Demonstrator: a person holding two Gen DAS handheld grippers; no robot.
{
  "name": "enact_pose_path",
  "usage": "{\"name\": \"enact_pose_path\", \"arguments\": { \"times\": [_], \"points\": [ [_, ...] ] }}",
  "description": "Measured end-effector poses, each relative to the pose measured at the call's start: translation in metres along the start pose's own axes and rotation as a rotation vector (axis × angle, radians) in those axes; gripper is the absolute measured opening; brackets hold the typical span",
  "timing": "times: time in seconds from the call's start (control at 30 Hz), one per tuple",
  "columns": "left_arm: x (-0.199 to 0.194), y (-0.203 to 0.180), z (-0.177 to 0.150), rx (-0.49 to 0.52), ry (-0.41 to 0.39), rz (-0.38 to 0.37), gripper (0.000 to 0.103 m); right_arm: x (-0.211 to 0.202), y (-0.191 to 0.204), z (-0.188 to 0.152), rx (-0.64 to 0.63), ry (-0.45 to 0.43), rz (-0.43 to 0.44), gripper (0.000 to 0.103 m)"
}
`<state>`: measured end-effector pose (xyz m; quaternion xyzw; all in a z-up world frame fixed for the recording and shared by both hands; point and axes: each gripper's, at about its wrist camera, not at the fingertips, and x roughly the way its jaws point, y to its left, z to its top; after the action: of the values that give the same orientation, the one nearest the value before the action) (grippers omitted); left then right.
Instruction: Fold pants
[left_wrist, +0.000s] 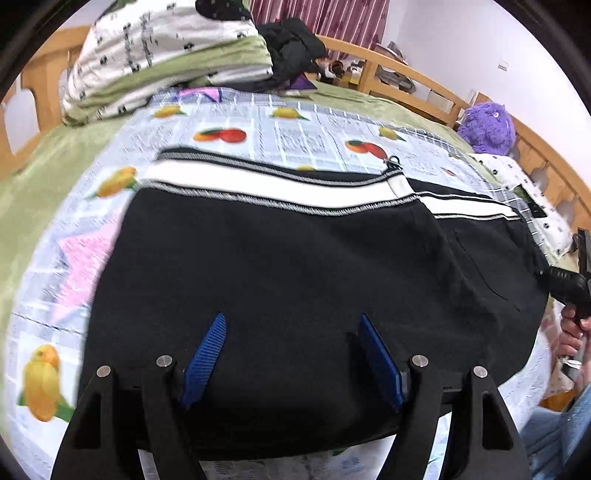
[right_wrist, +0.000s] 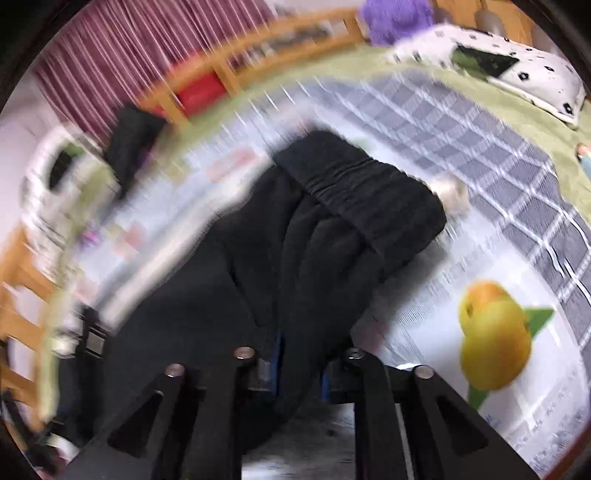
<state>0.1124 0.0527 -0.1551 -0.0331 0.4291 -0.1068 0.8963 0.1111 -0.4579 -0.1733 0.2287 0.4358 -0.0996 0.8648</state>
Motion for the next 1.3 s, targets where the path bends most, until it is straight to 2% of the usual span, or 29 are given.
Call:
{"name": "enact_pose_path", "arguments": {
  "times": [0.03, 0.13, 0.23, 0.3, 0.37, 0.53, 0.6, 0.7, 0.73, 0.8, 0.87, 1.0, 1.07, 1.13, 1.17, 1.2, 1.27, 1.3],
  "points": [
    [-0.004, 0.001, 0.001, 0.005, -0.010, 0.008, 0.072, 0.002, 0.002, -0.004, -0.016, 0.018, -0.015, 0.024],
    [-0.018, 0.016, 0.004, -0.026, -0.039, 0.027, 0.072, -0.026, 0.016, -0.014, -0.090, -0.060, -0.111, 0.030],
    [-0.027, 0.031, 0.004, -0.049, -0.062, 0.105, 0.072, -0.061, 0.033, -0.027, -0.112, -0.124, -0.148, 0.030],
    [-0.036, 0.043, 0.004, -0.065, -0.081, 0.141, 0.072, -0.080, 0.056, -0.033, -0.131, -0.153, -0.113, 0.037],
    [-0.043, 0.055, 0.001, -0.093, -0.089, 0.135, 0.072, -0.088, 0.095, -0.042, -0.178, -0.144, -0.054, 0.040],
    [-0.059, 0.087, -0.013, -0.194, -0.099, 0.104, 0.072, -0.070, 0.190, -0.091, -0.307, -0.013, 0.165, 0.040],
    [-0.062, 0.094, -0.018, -0.222, -0.111, 0.121, 0.072, -0.057, 0.216, -0.115, -0.327, 0.040, 0.236, 0.040],
    [-0.065, 0.097, -0.021, -0.207, -0.130, 0.175, 0.072, -0.043, 0.242, -0.139, -0.328, 0.087, 0.284, 0.040],
    [-0.065, 0.099, -0.021, -0.209, -0.133, 0.178, 0.072, -0.037, 0.247, -0.144, -0.329, 0.092, 0.281, 0.038],
    [-0.066, 0.102, -0.020, -0.224, -0.131, 0.153, 0.072, -0.027, 0.252, -0.150, -0.330, 0.101, 0.259, 0.011],
    [-0.066, 0.106, -0.020, -0.248, -0.130, 0.124, 0.072, -0.031, 0.249, -0.152, -0.295, 0.091, 0.278, 0.011],
    [-0.064, 0.112, -0.019, -0.288, -0.128, 0.104, 0.072, -0.057, 0.230, -0.147, -0.207, 0.075, 0.419, 0.010],
    [-0.061, 0.112, -0.018, -0.292, -0.117, 0.093, 0.072, -0.050, 0.233, -0.154, -0.227, 0.129, 0.394, 0.010],
    [-0.056, 0.111, -0.017, -0.278, -0.098, 0.103, 0.072, -0.032, 0.238, -0.165, -0.287, 0.185, 0.327, 0.015],
    [-0.055, 0.111, -0.017, -0.274, -0.094, 0.110, 0.072, -0.025, 0.238, -0.168, -0.306, 0.197, 0.310, 0.025],
    [-0.054, 0.112, -0.017, -0.272, -0.092, 0.117, 0.072, -0.023, 0.238, -0.167, -0.313, 0.197, 0.313, 0.035],
    [-0.053, 0.116, -0.018, -0.282, -0.084, 0.125, 0.072, -0.026, 0.236, -0.158, -0.310, 0.169, 0.350, 0.037],
    [-0.051, 0.118, -0.018, -0.290, -0.080, 0.125, 0.072, -0.027, 0.236, -0.151, -0.300, 0.147, 0.360, 0.042]
  ]
}}
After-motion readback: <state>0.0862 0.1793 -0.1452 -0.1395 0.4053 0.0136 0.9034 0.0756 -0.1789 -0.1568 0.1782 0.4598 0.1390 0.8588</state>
